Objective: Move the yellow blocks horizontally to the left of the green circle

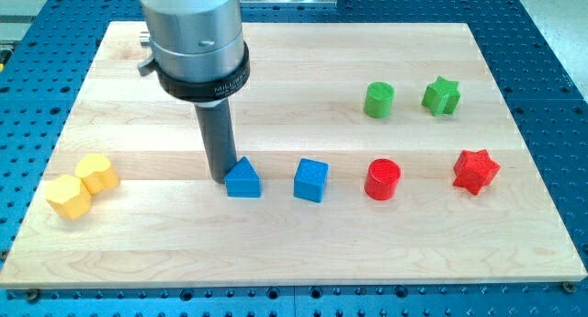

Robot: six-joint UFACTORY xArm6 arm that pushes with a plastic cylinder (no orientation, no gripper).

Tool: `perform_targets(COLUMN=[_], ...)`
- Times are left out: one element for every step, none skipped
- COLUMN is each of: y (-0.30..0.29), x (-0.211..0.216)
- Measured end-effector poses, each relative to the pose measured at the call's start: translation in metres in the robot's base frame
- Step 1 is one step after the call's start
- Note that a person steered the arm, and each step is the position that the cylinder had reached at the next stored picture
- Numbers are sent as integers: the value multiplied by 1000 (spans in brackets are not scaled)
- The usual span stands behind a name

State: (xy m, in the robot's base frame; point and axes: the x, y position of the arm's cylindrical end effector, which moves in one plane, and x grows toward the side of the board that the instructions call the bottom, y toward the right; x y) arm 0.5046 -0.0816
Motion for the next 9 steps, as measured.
perform_targets(y=[-17,-63,-58,-201,-222,-179,-178,-177,-128], x=[16,68,81,81,78,64,6,-24,-38])
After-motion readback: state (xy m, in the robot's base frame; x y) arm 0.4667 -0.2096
